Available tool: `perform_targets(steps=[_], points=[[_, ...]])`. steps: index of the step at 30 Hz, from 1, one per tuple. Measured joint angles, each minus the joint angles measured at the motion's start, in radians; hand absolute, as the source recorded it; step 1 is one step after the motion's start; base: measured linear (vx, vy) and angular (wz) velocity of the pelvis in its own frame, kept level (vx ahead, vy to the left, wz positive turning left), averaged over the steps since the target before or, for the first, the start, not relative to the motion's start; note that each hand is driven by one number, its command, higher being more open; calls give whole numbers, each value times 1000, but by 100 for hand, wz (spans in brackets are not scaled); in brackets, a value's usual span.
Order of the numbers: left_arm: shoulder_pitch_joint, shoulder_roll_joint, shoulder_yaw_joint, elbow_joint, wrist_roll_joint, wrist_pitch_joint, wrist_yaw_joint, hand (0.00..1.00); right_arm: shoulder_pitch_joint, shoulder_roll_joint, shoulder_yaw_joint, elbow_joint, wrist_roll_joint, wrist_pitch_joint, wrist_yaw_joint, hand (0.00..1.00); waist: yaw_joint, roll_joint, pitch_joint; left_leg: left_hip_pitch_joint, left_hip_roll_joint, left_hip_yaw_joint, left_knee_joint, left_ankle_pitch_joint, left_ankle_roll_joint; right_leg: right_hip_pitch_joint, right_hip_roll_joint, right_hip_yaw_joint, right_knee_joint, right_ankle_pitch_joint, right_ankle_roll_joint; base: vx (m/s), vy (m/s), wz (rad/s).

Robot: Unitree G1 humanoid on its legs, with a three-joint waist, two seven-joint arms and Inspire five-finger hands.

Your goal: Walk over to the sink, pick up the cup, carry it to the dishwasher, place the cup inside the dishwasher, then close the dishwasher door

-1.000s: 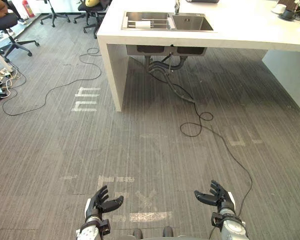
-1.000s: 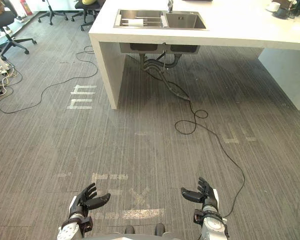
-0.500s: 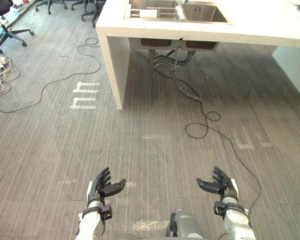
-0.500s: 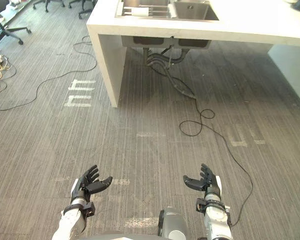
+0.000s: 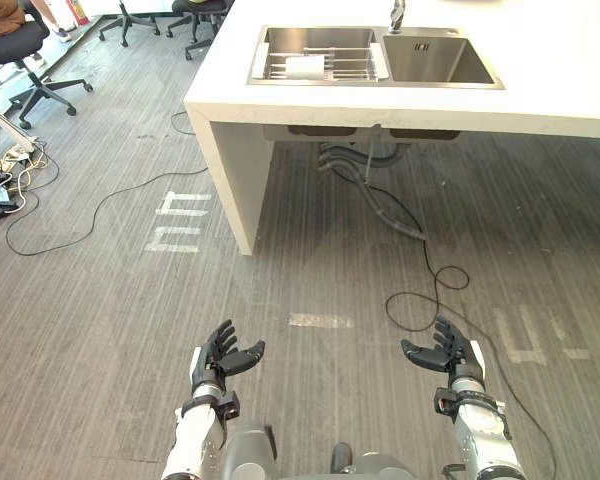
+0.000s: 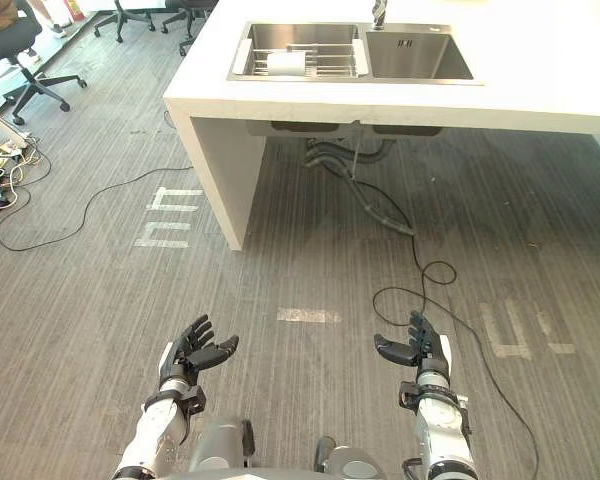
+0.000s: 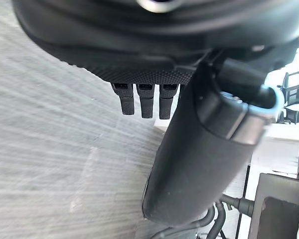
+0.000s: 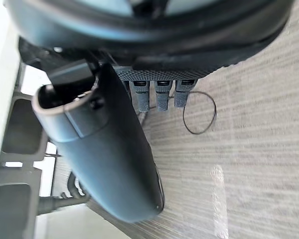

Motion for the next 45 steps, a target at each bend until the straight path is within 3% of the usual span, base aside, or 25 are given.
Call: perform_targets(steps=[1,2,4,6,9,10,11,13,14,17,19,20,21,25,27,28,31,33,34,35,36,39,43,44,45], points=[[5,-5,0,0,0,0,1,90,1,-1,-8,11,0,0,-2,90,-1,10,0,12,-18,-6,-160,80,-5,13,0,5,-1,-17,29,366,215,-28],[10,-8,2,-2,0,0,1,90,-2,-1,-15,35,-1,6,-5,90,4,42,-1,28,-14,-28,-238,240,80,32,14,30,7,-51,70,359,249,-23],[6,11,5,-21,0,1,12,90,-8,24,-8,51,-1,17,-8,90,9,0,6,21,-56,-7,-205,184,84,25,-36,69,36,-87,126,404,271,-13],[6,6,5,-25,0,1,16,90,-10,24,-2,62,-2,19,-8,90,18,-4,6,6,-70,17,-128,103,106,0,-69,131,115,-130,169,370,246,-22],[64,3,-8,-46,1,2,16,90,-1,34,33,76,-12,19,0,90,20,-12,4,122,-112,81,-154,18,137,-123,-136,221,490,-144,288,429,261,-42],[74,11,-20,-57,1,2,16,90,11,35,45,82,-17,19,4,90,12,-17,2,172,-130,83,-173,2,138,-187,-154,235,671,-115,353,313,102,-1],[80,16,-23,-66,1,2,16,90,14,35,52,92,-23,20,7,90,5,-19,1,196,-135,81,-176,-6,148,-216,-162,234,747,-115,353,402,81,7],[84,25,-33,-82,0,2,16,90,19,36,63,106,-27,30,17,90,-9,-20,-1,274,-138,75,-197,-37,149,-309,-179,172,882,-145,297,416,10,10],[84,30,-36,-105,0,2,16,90,21,36,64,106,-32,30,21,90,-18,-22,-3,310,-136,63,-221,-43,141,-368,-183,131,879,-169,260,419,-46,15],[61,30,-28,-118,0,-1,16,90,9,30,64,116,-43,30,26,90,-30,-21,-2,371,-104,42,-248,-47,133,-486,-155,73,734,-189,215,395,-128,19],[65,31,-10,-137,-3,0,19,90,12,29,76,114,-43,29,28,90,-28,-27,-7,424,-67,37,-239,-83,65,-504,-112,37,472,-81,186,497,-224,6],[67,25,-9,-154,-7,3,21,90,25,13,79,119,-44,27,27,90,-35,-14,-12,451,-39,13,-224,-124,18,-486,-92,23,452,63,133,474,-194,-3],[71,16,-8,-200,-14,3,23,90,24,-2,76,111,-44,26,24,90,-26,-1,-25,454,-17,-6,-227,-124,17,-484,-65,21,461,35,102,548,-226,-7],[58,-13,-19,-400,-15,0,37,90,25,-16,38,83,-51,26,18,90,-39,6,-25,454,-3,-70,-202,-59,-36,-448,-60,-11,460,-32,91,390,-168,17],[48,-37,-20,-473,-15,-4,44,90,52,-14,38,74,-51,25,17,90,-44,10,-24,410,6,-105,-48,1,-53,-359,-56,-39,399,-38,85,307,-109,38],[50,-51,-33,-541,-15,-13,55,90,85,-7,42,66,-50,16,16,90,-37,14,-23,328,27,-116,189,49,-55,-246,-54,-54,313,-36,83,218,-63,28],[85,-51,-61,-648,-17,-34,70,90,111,6,41,73,-50,8,12,90,-26,21,-25,218,61,-87,325,-29,-28,-126,-51,-64,228,-34,87,251,12,14],[118,-48,-77,-700,-17,-34,71,90,110,7,40,81,-50,5,6,90,-13,38,-29,141,71,-72,245,-41,-8,-92,-54,-62,197,-26,99,235,139,-1],[117,-53,-83,-730,-17,-35,68,90,104,4,39,102,-49,4,5,90,-3,58,-32,122,67,-58,59,3,7,-86,-57,-59,197,-28,101,240,255,2],[120,-59,-91,-758,-17,-34,74,90,97,-4,38,112,-49,3,5,90,-1,79,-31,131,63,-56,-88,86,15,-78,-42,-55,197,-45,137,195,228,12],[118,-57,-102,-770,-17,-38,75,90,84,5,40,140,-49,4,6,90,2,69,-29,164,42,-57,-144,76,13,-78,-58,-41,197,-55,163,152,159,31],[107,-42,-109,-849,-14,-52,82,90,61,16,66,194,-50,5,19,90,9,52,-27,177,-30,-68,-226,104,39,-72,-68,51,133,-44,184,99,95,43],[110,-29,-135,-975,5,-104,85,90,27,28,125,228,-52,4,30,90,43,50,-27,196,-32,-29,-221,72,47,-70,-68,103,124,-36,180,75,66,-34],[111,-24,-155,-1009,11,-115,82,90,27,27,135,227,-58,3,30,90,52,40,-25,207,-31,3,-210,41,53,-95,-78,139,173,-69,191,83,96,-69],[111,-9,-178,-1023,24,-126,77,90,29,27,137,228,-65,3,29,90,52,22,-33,223,-50,29,-206,9,55,-123,-106,172,243,-117,231,106,93,-69]])
